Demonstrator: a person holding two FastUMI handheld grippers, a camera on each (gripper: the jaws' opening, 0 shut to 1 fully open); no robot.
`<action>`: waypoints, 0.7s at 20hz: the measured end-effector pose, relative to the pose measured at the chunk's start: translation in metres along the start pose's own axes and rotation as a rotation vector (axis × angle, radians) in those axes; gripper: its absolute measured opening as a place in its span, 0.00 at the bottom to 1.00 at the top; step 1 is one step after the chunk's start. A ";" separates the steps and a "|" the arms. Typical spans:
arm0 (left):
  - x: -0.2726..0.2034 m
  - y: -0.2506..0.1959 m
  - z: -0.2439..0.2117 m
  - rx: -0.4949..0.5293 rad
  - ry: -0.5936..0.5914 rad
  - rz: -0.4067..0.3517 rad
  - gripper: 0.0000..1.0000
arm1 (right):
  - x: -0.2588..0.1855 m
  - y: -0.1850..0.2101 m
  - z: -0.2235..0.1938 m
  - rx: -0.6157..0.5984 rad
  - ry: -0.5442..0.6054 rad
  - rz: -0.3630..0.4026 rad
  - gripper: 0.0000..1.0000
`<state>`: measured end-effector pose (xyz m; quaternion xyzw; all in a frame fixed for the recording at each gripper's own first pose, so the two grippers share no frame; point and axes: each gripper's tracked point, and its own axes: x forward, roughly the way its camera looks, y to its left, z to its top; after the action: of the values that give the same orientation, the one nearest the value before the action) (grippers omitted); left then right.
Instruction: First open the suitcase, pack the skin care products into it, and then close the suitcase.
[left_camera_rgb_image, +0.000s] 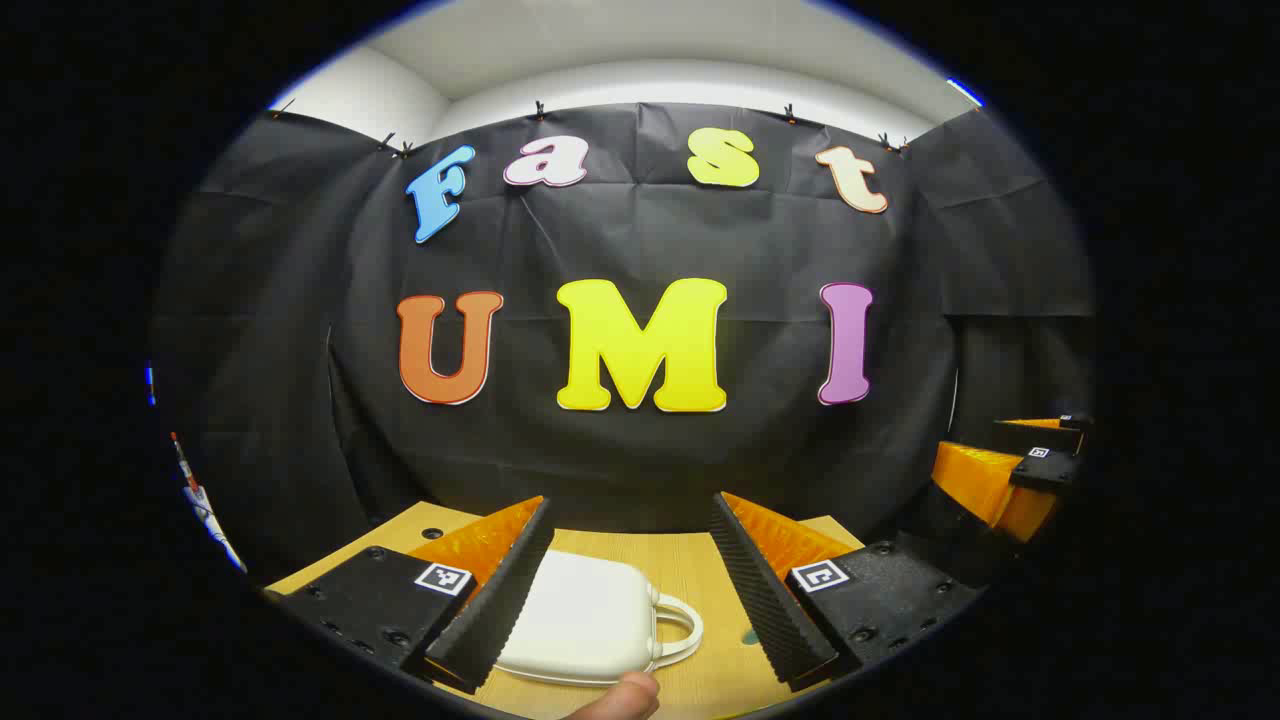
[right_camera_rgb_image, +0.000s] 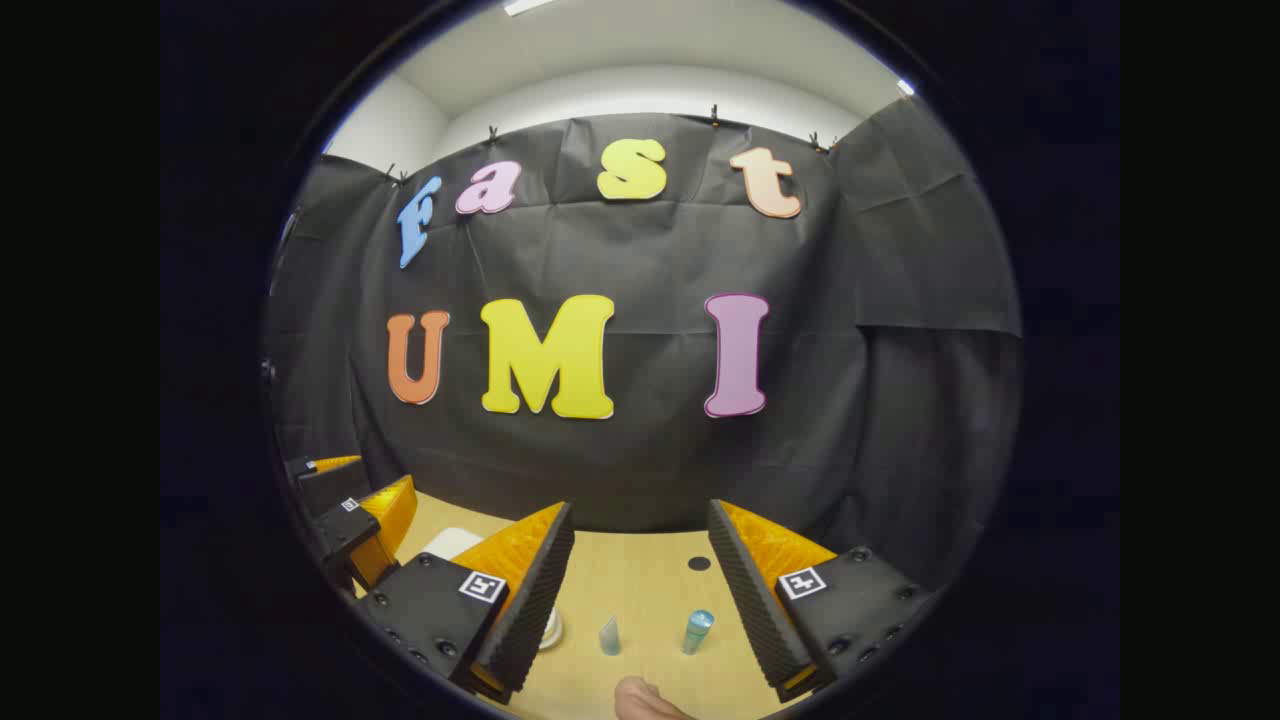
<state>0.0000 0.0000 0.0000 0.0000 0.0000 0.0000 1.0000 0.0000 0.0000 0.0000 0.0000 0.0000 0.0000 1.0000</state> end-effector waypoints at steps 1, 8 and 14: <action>0.000 0.001 0.001 -0.001 0.000 0.000 1.00 | 0.000 0.000 0.000 -0.004 -0.005 0.003 0.80; 0.002 -0.006 0.005 0.019 -0.019 -0.010 1.00 | 0.000 -0.008 0.009 -0.027 -0.048 0.000 0.80; 0.003 -0.020 -0.004 0.027 -0.004 -0.032 1.00 | -0.008 -0.020 -0.004 -0.045 -0.040 -0.015 0.80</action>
<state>0.0032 -0.0197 -0.0040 0.0134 -0.0020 -0.0160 0.9998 -0.0083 -0.0198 -0.0042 -0.0224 -0.0201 -0.0074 0.9995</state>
